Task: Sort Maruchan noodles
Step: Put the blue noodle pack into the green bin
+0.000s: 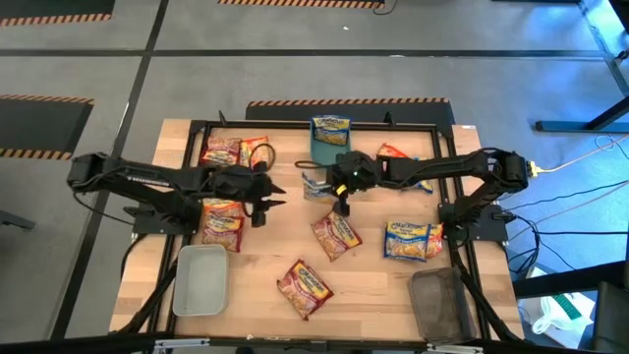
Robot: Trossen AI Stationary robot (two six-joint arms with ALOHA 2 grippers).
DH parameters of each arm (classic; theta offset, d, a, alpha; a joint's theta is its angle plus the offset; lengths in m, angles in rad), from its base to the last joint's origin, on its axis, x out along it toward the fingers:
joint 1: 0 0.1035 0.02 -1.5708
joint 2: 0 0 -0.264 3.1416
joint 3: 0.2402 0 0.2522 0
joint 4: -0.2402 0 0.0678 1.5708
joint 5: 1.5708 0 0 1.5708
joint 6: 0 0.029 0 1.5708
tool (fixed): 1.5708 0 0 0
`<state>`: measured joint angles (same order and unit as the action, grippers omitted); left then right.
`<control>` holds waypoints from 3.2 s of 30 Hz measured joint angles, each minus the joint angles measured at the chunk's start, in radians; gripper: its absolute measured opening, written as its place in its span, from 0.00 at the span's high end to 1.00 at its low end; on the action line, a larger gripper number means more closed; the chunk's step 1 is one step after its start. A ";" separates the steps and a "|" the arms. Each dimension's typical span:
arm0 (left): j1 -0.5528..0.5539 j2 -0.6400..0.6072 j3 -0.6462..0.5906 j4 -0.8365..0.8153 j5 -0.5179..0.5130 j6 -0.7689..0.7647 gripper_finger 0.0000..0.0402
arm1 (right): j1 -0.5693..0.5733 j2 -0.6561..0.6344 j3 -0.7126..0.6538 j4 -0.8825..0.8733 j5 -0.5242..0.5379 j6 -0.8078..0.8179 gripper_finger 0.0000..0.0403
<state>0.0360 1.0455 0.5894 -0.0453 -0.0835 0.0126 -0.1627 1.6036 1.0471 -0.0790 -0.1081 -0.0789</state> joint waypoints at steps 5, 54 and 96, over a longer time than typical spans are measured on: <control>-0.001 -0.070 -0.104 0.049 -0.008 -0.069 0.68 | -0.084 -0.044 0.000 0.008 -0.016 -0.036 1.00; 0.001 -0.089 -0.133 0.108 -0.012 -0.091 0.68 | -0.530 0.281 0.001 0.339 -0.261 -0.459 0.89; 0.000 -0.088 -0.132 0.117 -0.012 -0.089 0.68 | -0.322 0.048 0.001 0.140 0.198 -0.290 0.40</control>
<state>0.0364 0.9573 0.4572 0.0721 -0.0956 -0.0763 -0.4849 1.6516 1.0485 0.0612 0.0902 -0.3692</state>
